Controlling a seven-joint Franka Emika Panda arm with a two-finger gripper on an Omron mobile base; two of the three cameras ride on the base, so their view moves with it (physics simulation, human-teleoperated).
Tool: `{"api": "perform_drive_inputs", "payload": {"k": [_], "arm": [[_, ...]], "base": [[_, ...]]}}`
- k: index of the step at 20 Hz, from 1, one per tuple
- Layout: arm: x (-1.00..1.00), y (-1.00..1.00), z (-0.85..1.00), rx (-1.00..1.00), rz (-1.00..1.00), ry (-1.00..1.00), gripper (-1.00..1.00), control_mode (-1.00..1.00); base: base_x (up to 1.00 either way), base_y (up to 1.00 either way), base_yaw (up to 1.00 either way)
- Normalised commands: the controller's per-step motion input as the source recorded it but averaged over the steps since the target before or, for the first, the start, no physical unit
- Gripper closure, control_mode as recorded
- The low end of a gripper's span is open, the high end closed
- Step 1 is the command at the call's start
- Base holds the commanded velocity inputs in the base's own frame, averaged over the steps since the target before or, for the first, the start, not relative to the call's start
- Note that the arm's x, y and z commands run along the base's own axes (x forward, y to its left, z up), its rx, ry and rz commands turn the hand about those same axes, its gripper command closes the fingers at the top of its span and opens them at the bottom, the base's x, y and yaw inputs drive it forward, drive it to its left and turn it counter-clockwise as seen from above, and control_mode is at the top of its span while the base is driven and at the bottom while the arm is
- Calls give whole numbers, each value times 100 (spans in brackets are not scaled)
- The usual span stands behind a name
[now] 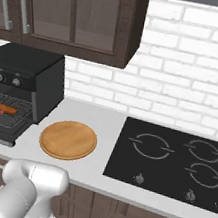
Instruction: Pick up the kebab skewer and baguette bread, and place them inside the toaster oven. Close the toaster oven door and start by setting the timer.
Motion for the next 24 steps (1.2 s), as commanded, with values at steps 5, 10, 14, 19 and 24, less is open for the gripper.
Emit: {"api": "perform_drive_inputs", "payload": {"k": [5,10,14,19,24], "arm": [[0,10,-2,0,4,0,-100,-100],[0,1,0,0,0,0,-100,-100],[0,0,0,0,0,0,-100,-100],[0,0,0,0,0,0,-100,-100],[0,0,0,0,0,0,-100,-100]], "base": [[0,0,0],[0,0,0],[0,0,0],[0,0,0],[0,0,0]]}}
